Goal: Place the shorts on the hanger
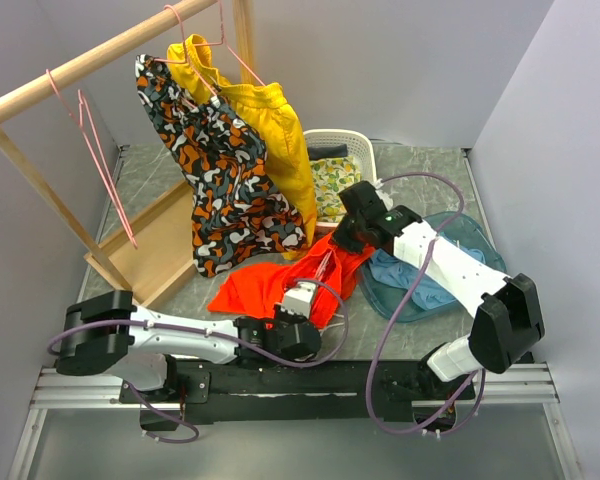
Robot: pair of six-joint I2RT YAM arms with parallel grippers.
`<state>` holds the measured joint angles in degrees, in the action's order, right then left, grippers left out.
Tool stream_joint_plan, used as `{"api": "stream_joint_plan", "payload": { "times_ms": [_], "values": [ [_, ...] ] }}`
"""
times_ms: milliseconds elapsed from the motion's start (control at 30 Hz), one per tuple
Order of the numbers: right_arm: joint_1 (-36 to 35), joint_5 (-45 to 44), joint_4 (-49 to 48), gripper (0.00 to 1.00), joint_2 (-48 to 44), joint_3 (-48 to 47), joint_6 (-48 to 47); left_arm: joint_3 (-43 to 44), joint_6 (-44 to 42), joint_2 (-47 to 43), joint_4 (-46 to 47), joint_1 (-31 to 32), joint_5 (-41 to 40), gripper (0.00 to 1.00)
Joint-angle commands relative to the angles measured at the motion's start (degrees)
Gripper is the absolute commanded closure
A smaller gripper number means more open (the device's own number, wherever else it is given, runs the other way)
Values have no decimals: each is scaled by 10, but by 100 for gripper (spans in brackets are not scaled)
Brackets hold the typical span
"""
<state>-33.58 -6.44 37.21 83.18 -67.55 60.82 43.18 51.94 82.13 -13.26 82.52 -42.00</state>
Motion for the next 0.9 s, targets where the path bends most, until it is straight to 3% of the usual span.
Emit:
{"api": "stream_joint_plan", "payload": {
  "times_ms": [0,267,400,500,533,600,633,733,867],
  "values": [
    [-23,14,17,100,-25,-18,-18,4,-1,-30,42,-3,27,99],
    [-25,1,13,100,-67,-14,-40,-15,18,-123,34,-3,37,99],
    [-25,6,10,93,-85,-20,-57,-20,21,-182,18,0,16,99],
    [-26,11,1,77,-100,-21,-73,-18,5,-226,11,1,17,99],
    [-26,12,-1,60,-103,-24,-82,-13,1,-240,6,2,21,99],
    [-26,15,-6,42,-114,-28,-95,3,-8,-252,-15,5,25,99],
    [-26,15,-8,28,-118,-33,-104,8,-12,-263,-22,11,30,99],
    [-26,8,-4,11,-135,-52,-121,32,-33,-282,-46,25,42,99],
    [-26,-17,1,0,-158,-81,-141,64,-45,-296,-93,39,40,99]
  ]
}}
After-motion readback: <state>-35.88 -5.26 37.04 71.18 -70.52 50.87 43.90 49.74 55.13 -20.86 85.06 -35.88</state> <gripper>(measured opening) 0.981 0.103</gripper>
